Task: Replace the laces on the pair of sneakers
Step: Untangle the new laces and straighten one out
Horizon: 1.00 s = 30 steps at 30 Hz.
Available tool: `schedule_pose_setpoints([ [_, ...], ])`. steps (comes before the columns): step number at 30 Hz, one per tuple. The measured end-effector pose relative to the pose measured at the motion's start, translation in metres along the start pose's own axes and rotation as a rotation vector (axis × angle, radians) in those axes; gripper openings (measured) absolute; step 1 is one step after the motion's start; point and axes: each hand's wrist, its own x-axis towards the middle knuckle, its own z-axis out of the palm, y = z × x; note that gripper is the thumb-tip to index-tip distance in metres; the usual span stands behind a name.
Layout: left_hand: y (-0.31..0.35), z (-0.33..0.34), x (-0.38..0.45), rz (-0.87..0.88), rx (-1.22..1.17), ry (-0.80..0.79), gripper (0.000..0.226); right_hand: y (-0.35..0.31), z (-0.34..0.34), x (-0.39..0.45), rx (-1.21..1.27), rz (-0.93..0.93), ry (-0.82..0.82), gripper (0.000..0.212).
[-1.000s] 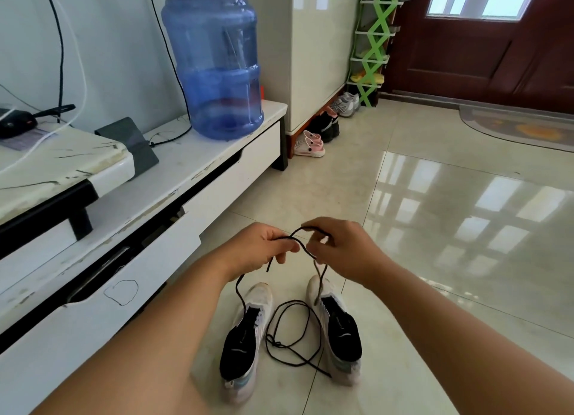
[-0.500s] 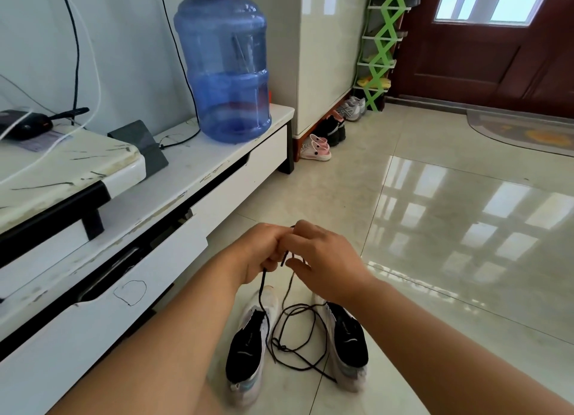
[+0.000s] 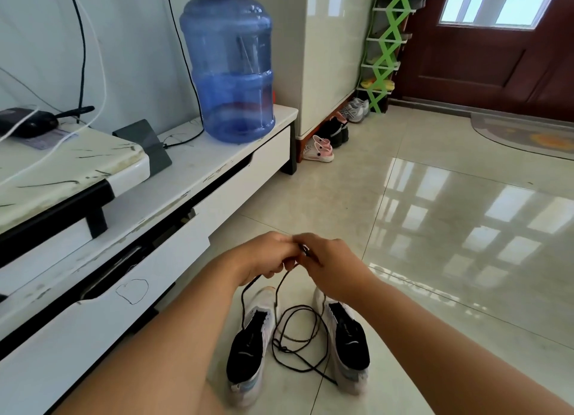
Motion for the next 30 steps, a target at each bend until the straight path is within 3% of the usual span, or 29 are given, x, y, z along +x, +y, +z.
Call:
schedule_pose_setpoints([
  [2,-0.004,0.000,0.000,0.041,0.029,-0.036,0.024,0.004,-0.005,0.000,-0.032,0.060,-0.022,0.015],
  [4,-0.006,-0.001,-0.001,0.079,0.038,-0.006,0.024,0.009,-0.011,0.002,-0.048,0.099,0.012,0.017],
  [8,-0.012,-0.009,0.003,0.110,0.071,0.222,0.018,0.023,-0.018,0.002,-0.167,0.215,0.047,0.018],
  [12,-0.024,-0.025,0.007,0.131,0.045,0.538,0.019,0.037,-0.020,0.002,-0.367,0.377,-0.156,0.018],
  [14,-0.028,-0.032,0.005,0.156,-0.029,0.605,0.020,0.039,-0.020,0.000,-0.439,0.465,-0.230,0.018],
  [16,-0.028,-0.033,0.003,0.150,-0.023,0.531,0.020,0.039,-0.023,-0.001,-0.377,0.463,-0.190,0.016],
  [19,-0.024,-0.022,0.001,0.151,0.049,0.331,0.016,0.028,-0.024,-0.001,-0.069,0.249,-0.035,0.049],
  [21,-0.018,-0.013,0.001,0.169,0.071,0.206,0.016,0.015,-0.020,0.000,0.116,0.124,-0.042,0.055],
  [25,-0.011,-0.001,0.002,0.169,0.025,0.033,0.029,0.007,-0.013,0.002,0.135,0.065,-0.054,0.015],
  [30,-0.013,-0.003,0.000,0.103,0.106,0.096,0.019,0.017,-0.018,0.005,0.033,0.213,0.025,0.016],
])
